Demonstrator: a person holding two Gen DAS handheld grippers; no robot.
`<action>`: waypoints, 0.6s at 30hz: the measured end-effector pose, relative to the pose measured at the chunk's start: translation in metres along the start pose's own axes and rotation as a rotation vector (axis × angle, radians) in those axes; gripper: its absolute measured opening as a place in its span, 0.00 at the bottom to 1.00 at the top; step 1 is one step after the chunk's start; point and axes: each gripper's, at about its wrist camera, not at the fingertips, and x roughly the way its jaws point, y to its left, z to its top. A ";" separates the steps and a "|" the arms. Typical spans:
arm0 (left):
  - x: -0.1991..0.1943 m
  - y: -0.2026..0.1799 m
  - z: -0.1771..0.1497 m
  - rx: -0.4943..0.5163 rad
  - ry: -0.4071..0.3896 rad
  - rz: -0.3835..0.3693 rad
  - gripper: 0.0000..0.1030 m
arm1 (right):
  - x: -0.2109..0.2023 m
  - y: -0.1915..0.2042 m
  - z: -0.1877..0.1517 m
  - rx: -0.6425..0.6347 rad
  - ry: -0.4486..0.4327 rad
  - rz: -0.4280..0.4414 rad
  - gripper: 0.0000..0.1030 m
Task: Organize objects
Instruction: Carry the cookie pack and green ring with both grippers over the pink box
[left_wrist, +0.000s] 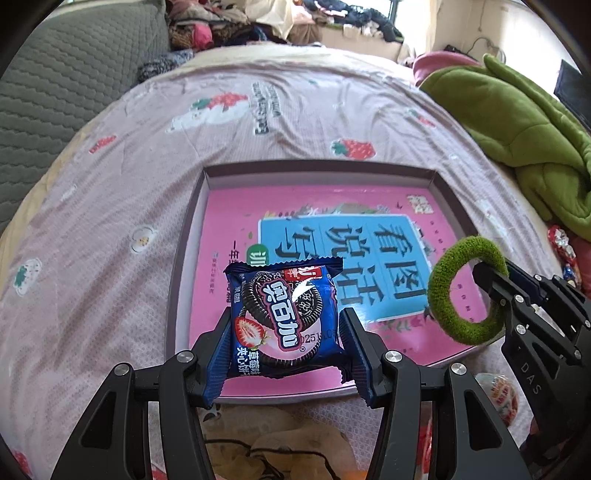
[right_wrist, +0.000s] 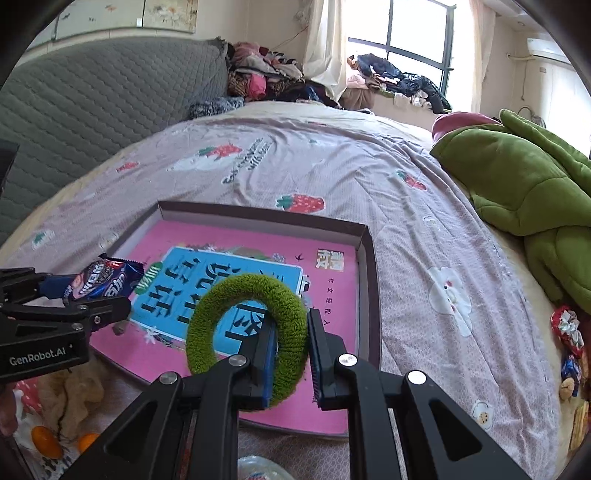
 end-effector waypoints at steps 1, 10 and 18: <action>0.003 0.001 0.000 -0.001 0.007 0.002 0.55 | 0.003 0.000 0.000 -0.003 0.009 0.006 0.16; 0.028 0.005 0.004 -0.001 0.086 0.008 0.55 | 0.025 -0.002 -0.003 -0.004 0.075 0.000 0.16; 0.045 0.010 0.006 -0.020 0.128 0.008 0.56 | 0.035 -0.006 -0.007 0.003 0.120 -0.017 0.16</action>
